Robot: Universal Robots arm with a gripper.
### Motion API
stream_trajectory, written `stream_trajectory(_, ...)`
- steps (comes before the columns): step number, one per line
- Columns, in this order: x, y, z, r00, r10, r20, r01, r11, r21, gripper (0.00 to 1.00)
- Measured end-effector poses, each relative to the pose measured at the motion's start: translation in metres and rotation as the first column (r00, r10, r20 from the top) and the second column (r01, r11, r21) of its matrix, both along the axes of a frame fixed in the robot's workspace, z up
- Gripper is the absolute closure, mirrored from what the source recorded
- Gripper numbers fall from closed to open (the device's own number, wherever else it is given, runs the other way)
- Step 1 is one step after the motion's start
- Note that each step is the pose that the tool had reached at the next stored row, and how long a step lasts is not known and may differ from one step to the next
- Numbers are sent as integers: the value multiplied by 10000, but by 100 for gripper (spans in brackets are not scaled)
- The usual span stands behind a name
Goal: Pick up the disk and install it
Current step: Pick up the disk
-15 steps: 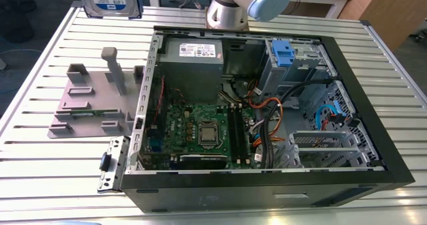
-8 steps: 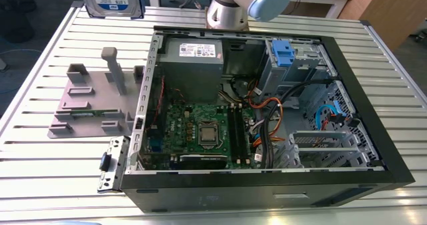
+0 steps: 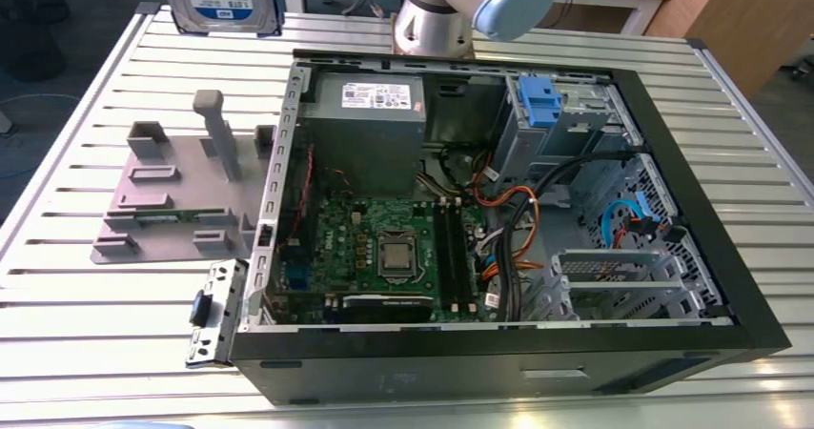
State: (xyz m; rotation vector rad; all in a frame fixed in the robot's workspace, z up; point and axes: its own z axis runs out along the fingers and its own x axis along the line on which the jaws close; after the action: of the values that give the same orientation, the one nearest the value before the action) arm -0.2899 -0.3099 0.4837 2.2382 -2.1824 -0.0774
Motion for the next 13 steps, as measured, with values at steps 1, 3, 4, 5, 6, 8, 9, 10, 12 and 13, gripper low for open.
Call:
stream_trajectory(1,8,0,0,10000,0,1,0,10000,1,63)
stream_trajectory(3,21,0,0,10000,0,-1,0,10000,1,63)
stream_trajectory(4,28,0,0,10000,0,0,0,10000,0,63)
stream_trajectory(5,34,0,0,10000,0,0,0,10000,0,63)
stream_trajectory(6,40,0,0,10000,0,0,0,10000,0,63)
stream_trajectory(8,49,0,0,10000,-1,-1,1,10000,0,63)
stream_trajectory(9,54,0,0,10000,0,0,0,10000,0,63)
stream_trajectory(10,59,0,0,10000,-1,-1,1,10000,0,63)
stream_trajectory(12,67,0,0,10000,-1,0,1,10000,0,63)
stream_trajectory(13,70,0,0,10000,-1,0,1,10000,0,63)
